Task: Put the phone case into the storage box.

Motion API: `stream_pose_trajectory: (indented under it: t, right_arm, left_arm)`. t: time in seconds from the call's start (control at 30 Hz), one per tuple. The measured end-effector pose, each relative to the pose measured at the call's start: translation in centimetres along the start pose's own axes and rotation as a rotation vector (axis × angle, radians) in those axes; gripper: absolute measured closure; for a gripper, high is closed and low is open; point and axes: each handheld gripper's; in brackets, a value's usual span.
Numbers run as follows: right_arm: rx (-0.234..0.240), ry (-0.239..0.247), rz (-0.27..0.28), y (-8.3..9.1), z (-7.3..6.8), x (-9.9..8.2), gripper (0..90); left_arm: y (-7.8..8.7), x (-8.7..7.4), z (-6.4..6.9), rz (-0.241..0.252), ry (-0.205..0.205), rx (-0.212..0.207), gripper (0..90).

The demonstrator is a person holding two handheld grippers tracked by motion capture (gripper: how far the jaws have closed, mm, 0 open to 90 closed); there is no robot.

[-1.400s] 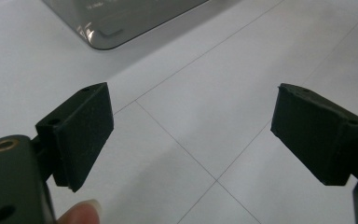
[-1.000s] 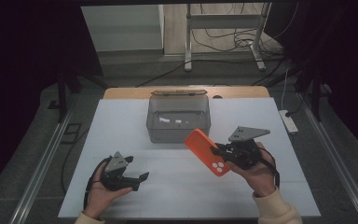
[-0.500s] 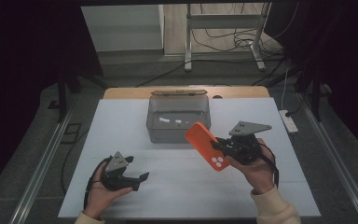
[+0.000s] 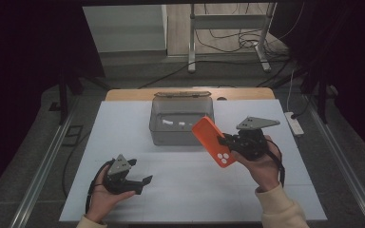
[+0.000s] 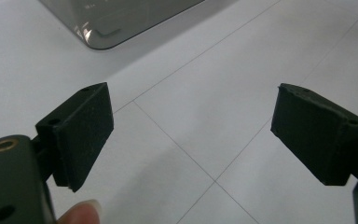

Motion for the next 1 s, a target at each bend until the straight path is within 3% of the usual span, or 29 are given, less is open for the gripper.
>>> stream_pose_trajectory:
  t: [0.43, 1.0]
  right_arm:
    - [-0.022, -0.001, -0.006, -0.6, 0.3, 1.5, 80.2]
    - [-0.055, -0.041, 0.007, -1.2, 0.9, 2.9, 80.2]
  left_arm:
    - [0.0, 0.0, 0.0, -0.001, 0.001, -0.002, 12.7]
    - [-0.1, 0.0, 0.0, -0.004, -0.002, -0.001, 12.6]
Point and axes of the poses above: each handheld gripper's, and its own axes: y roughly backward along the jaws, x roughly out of its top, z roughly to its right
